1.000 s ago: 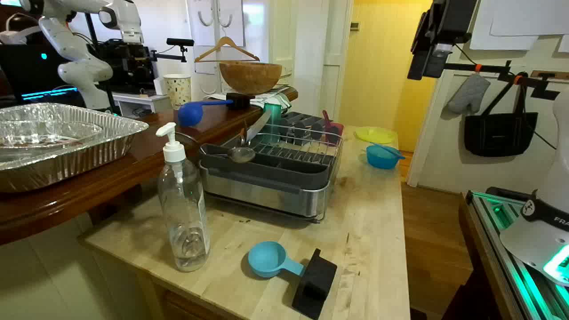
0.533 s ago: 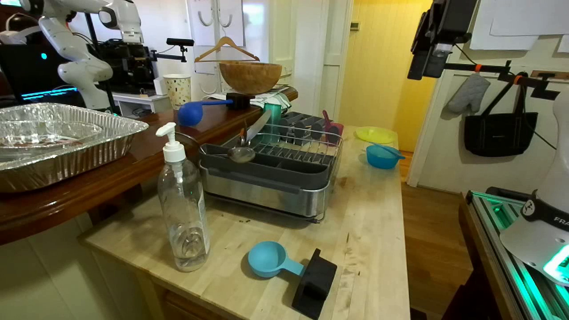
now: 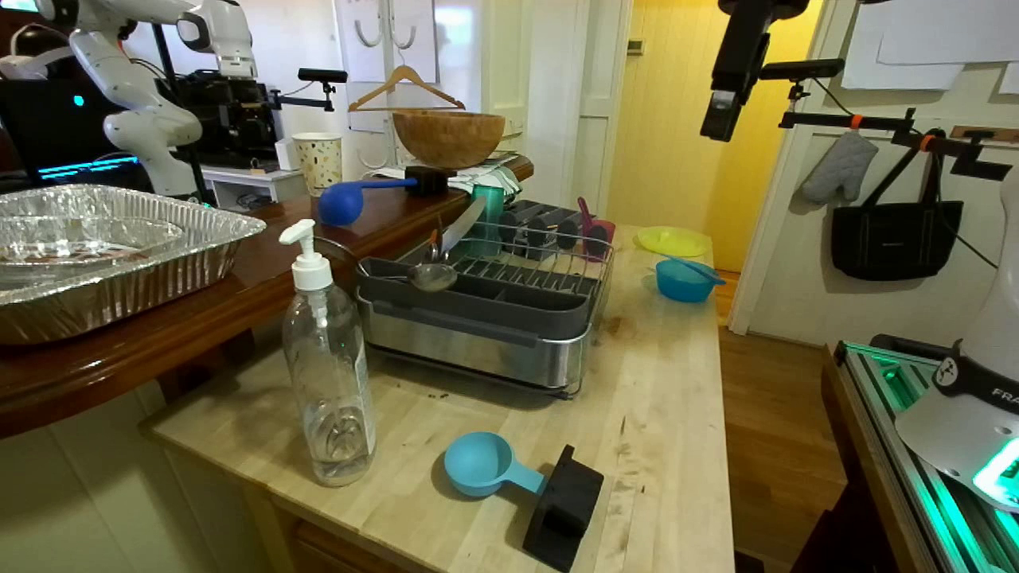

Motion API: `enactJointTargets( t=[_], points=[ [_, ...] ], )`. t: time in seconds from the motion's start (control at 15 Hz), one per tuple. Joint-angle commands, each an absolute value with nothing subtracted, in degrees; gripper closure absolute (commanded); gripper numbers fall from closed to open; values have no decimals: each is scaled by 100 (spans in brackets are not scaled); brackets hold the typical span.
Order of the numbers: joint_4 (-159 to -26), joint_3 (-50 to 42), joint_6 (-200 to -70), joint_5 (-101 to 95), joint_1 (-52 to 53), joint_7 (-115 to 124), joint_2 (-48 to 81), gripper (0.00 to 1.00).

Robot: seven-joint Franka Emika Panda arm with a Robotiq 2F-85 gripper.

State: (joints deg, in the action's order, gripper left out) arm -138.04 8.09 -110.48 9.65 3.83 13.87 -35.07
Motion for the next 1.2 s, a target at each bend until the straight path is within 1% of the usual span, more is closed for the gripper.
enactJointTargets(
  t=[0.0,0.27,0.8,0.87,1.13],
  points=[
    [-14178,528,-11341,824,-85,1682,-3655,0],
    [-14573,205,-11791,681,-562,1700,-3560,0],
    [-15526,-368,-12237,163,-1629,2003,-3618,0],
    [-15242,-336,-11977,315,-1404,1830,-3499,0],
    [-15367,-426,-12087,248,-1604,1858,-3503,0]
  ],
)
